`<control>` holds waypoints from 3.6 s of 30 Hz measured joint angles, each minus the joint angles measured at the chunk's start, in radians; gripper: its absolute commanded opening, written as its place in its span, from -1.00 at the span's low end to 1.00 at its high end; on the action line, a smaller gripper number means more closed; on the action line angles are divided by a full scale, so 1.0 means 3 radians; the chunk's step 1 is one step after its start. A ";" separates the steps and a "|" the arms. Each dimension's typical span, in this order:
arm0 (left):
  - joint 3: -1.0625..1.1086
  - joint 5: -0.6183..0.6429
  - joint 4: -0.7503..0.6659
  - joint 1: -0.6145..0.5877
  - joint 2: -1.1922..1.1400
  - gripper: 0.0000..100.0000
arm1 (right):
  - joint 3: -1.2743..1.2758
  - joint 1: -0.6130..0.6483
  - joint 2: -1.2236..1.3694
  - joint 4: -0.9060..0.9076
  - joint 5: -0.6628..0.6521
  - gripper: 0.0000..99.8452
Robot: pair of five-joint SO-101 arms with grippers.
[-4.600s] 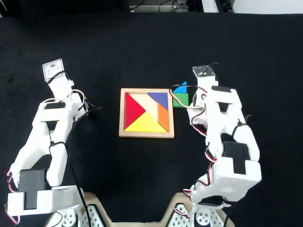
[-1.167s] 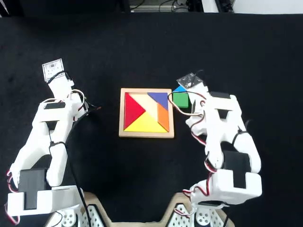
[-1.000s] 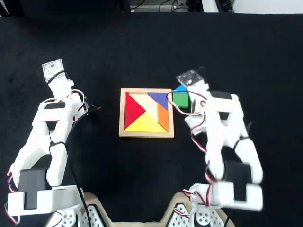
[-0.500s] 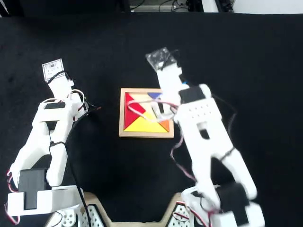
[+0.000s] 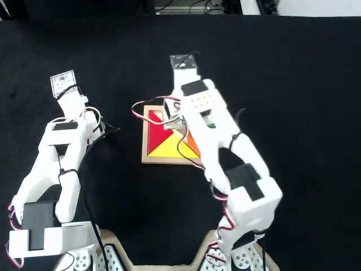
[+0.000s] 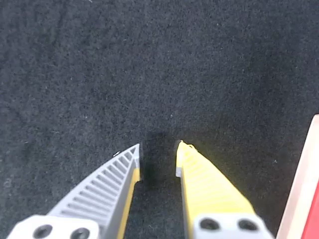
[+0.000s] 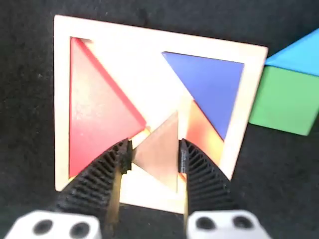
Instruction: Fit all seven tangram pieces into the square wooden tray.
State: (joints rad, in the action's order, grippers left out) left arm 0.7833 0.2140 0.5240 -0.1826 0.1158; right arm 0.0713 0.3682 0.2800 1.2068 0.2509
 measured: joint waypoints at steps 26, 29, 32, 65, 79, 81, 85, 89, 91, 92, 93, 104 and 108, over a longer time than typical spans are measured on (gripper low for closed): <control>0.0000 0.0000 0.0000 0.0005 0.0000 -0.74 | -0.0281 -0.0015 0.0435 -0.0005 0.0015 -0.51; 0.0000 0.0000 0.0000 0.0005 0.0000 -0.74 | -0.0281 -0.0015 0.0435 0.0010 0.0015 -0.47; 0.0000 0.0000 0.0000 0.0005 0.0000 -0.74 | -0.0281 -0.0015 0.0435 0.0066 0.0015 -0.55; 0.0000 0.0000 0.0000 0.0005 0.0000 -0.74 | -0.1135 -0.0245 0.1212 0.0189 -0.0721 -0.98; 0.0000 0.0000 0.0000 0.0005 0.0000 -0.74 | -0.1320 -0.0338 0.0517 0.0517 -0.1166 -0.98; 0.0000 0.0000 0.0000 0.0005 0.0000 -0.74 | -0.1320 -0.0465 0.0363 0.0517 -0.1207 -0.98; 0.0000 0.0000 0.0000 0.0005 0.0000 -0.74 | -0.1105 -0.0834 0.0327 0.0517 -0.1217 -0.94; 0.0000 0.0000 0.0000 0.0005 0.0000 -0.74 | -0.1059 -0.1002 0.0496 0.0517 -0.1217 -0.69; 0.0000 0.0000 0.0000 0.0005 0.0000 -0.74 | -0.1059 -0.1033 0.0650 0.0517 -0.1217 -0.63; 0.0000 0.0000 0.0000 0.0005 0.0000 -0.74 | -0.1059 -0.1048 0.0726 0.0501 -0.1217 -0.63; 0.0000 0.0000 0.0000 0.0005 0.0000 -0.74 | -0.1059 -0.1054 0.0793 0.0465 -0.1217 -0.63; 0.0000 0.0000 0.0000 0.0005 0.0000 -0.74 | -0.1028 -0.1064 0.0941 0.0302 -0.1248 -0.63; 0.0000 0.0000 0.0000 0.0005 0.0000 -0.74 | -0.1028 -0.1059 0.1054 0.0302 -0.1248 -0.63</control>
State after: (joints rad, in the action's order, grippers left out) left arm 0.7833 0.2140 0.5240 -0.1811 0.1158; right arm -0.2371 0.0506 0.5961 1.2973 -0.1235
